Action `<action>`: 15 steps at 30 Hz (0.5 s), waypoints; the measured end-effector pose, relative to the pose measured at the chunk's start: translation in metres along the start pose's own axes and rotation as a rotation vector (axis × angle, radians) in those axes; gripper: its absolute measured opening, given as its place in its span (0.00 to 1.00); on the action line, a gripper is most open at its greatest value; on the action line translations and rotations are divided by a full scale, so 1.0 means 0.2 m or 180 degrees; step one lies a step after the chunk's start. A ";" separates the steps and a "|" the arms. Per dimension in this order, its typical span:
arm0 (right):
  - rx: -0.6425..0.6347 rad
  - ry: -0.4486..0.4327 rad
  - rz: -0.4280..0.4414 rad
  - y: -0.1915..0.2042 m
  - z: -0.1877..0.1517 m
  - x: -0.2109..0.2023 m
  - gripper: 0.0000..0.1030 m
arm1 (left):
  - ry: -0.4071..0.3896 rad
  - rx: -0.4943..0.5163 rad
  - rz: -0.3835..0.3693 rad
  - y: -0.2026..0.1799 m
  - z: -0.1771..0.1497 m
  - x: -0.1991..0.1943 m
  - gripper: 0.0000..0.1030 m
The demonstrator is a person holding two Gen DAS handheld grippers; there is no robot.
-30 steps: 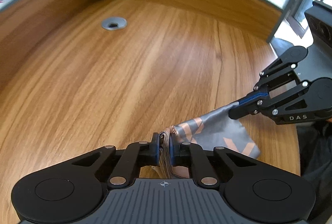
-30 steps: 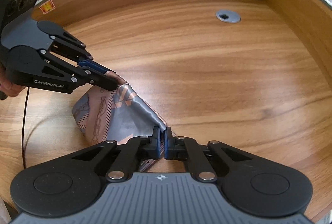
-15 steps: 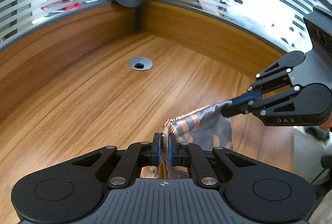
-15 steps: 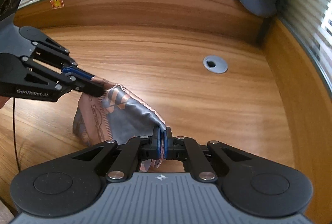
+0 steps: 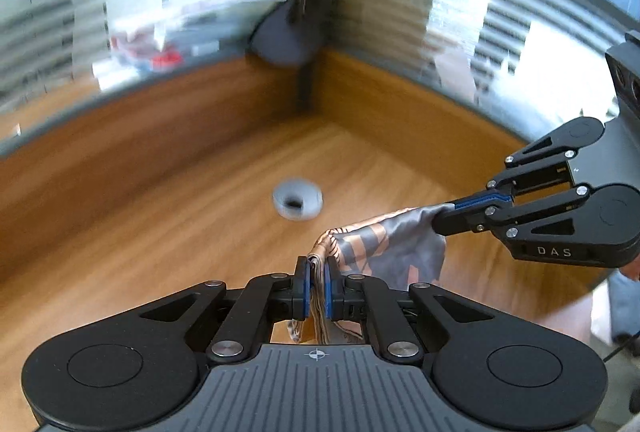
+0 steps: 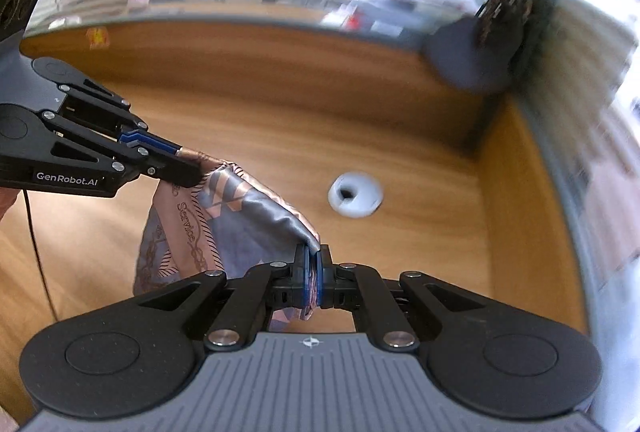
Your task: Fold clothes
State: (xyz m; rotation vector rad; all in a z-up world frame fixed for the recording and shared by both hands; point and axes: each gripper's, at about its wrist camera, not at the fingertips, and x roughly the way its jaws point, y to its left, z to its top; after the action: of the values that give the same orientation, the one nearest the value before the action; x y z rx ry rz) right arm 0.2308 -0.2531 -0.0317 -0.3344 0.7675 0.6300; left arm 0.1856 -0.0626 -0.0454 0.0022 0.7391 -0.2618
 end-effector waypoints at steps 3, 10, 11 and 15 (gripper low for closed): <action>-0.0002 -0.0179 -0.0074 -0.08 0.06 -0.05 0.03 | -0.0132 0.0021 0.0074 -0.01 0.10 0.00 0.09; -0.0136 -0.0380 -0.0174 -0.24 0.26 -0.01 0.03 | -0.0389 0.0080 0.0265 -0.02 0.33 0.04 0.09; -0.0168 -0.0394 -0.0180 -0.27 0.29 0.01 0.03 | -0.0403 0.0074 0.0299 -0.01 0.35 0.06 0.09; -0.0274 -0.0432 -0.0190 -0.35 0.42 0.12 0.03 | -0.0462 0.0024 0.0416 0.05 0.45 0.15 0.09</action>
State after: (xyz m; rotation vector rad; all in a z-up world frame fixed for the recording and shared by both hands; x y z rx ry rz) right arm 0.3333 -0.2554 0.0112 -0.3879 0.5998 0.6240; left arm 0.2691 -0.0685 0.0012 0.0381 0.5910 -0.1382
